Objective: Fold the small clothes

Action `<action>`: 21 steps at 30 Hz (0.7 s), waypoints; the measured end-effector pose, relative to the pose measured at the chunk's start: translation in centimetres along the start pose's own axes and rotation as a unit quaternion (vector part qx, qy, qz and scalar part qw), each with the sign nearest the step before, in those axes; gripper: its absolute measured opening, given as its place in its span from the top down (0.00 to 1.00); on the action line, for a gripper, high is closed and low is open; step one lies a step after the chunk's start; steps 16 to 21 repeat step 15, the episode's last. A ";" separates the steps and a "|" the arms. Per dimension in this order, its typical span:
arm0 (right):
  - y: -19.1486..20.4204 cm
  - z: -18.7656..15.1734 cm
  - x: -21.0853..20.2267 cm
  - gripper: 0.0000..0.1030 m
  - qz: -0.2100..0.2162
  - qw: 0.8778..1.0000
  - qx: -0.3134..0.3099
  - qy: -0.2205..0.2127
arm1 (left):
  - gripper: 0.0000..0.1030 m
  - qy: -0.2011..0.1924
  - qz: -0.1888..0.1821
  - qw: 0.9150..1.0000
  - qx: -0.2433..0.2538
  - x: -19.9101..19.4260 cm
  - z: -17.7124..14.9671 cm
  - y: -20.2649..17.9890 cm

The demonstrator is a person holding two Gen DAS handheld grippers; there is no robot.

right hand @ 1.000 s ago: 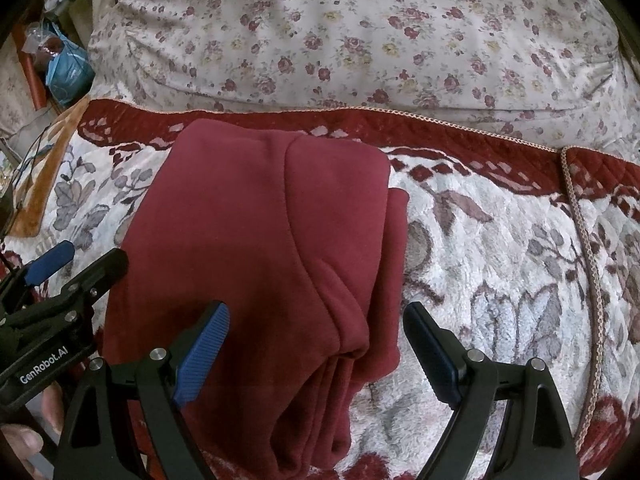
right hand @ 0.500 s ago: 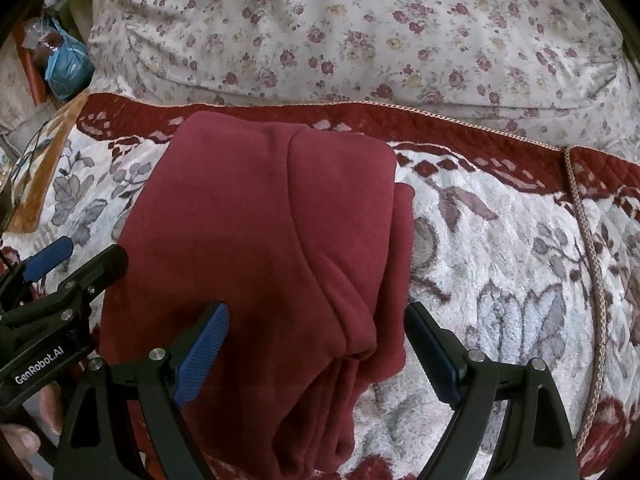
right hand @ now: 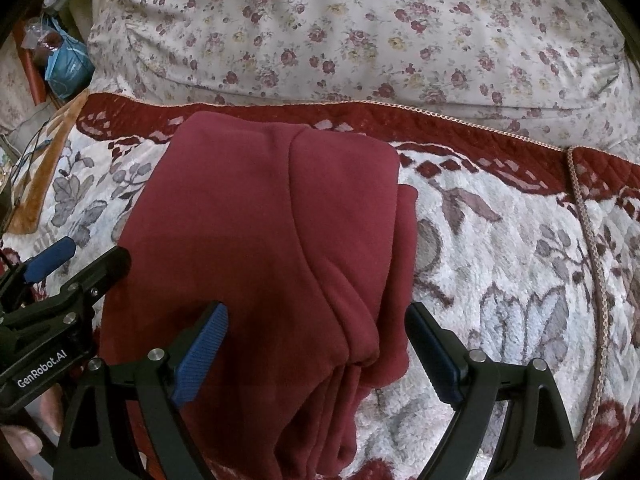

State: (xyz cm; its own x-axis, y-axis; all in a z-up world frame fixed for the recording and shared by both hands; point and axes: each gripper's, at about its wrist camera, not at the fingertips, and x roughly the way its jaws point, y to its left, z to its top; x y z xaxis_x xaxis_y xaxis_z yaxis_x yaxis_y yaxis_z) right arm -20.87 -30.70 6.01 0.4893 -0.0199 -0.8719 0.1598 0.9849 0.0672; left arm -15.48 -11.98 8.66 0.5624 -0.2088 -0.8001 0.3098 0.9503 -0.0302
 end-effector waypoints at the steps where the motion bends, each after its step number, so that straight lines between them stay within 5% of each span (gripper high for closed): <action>1: 0.0 0.1 0.0 0.09 0.001 1.000 0.000 0.000 | 0.15 0.000 0.000 1.000 0.000 0.0 0.0 0.0; 21: 0.2 0.2 0.2 0.09 0.003 1.000 0.001 0.001 | 0.15 0.002 -0.019 1.000 -0.001 0.5 0.3 0.5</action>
